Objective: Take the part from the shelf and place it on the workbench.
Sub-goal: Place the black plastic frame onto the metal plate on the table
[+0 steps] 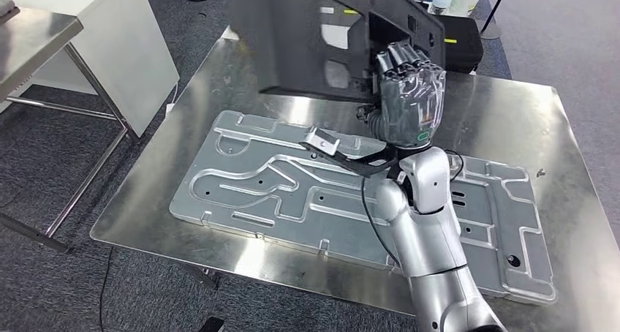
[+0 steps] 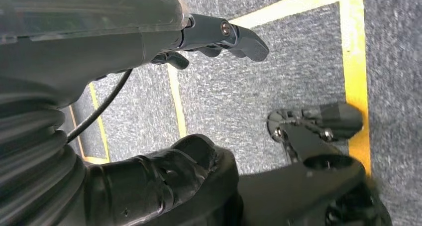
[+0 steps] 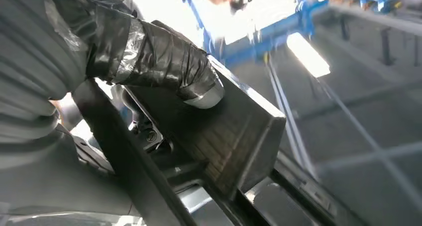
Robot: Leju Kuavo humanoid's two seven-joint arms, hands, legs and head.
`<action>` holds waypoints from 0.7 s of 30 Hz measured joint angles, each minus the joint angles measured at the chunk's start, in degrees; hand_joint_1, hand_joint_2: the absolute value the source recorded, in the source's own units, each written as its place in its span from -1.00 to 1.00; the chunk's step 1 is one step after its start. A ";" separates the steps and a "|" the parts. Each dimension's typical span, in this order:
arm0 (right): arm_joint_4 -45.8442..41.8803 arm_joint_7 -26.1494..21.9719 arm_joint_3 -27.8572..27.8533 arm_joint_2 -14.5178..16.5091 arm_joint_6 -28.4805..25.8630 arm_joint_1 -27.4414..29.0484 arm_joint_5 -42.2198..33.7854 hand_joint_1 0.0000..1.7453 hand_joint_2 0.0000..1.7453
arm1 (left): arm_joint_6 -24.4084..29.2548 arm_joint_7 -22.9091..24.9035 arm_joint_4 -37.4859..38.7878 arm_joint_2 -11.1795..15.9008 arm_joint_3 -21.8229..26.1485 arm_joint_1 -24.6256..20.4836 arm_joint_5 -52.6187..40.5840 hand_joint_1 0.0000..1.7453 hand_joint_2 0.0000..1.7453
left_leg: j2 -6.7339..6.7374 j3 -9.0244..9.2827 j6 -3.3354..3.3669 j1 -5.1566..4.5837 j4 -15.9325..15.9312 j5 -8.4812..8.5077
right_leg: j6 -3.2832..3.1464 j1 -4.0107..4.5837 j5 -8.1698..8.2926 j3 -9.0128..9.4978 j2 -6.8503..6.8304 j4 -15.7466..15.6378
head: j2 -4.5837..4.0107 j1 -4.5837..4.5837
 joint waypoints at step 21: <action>21.54 54.66 53.14 -13.52 -0.11 -16.75 9.71 1.00 1.00 | -1.29 1.22 0.00 -0.16 -1.91 -1.41 -0.96 -1.00 1.00 | -0.57 -0.98 -0.65 -0.23 -0.05 0.77 | -1.53 0.99 0.71 3.36 0.78 -6.28 | 0.00 -0.08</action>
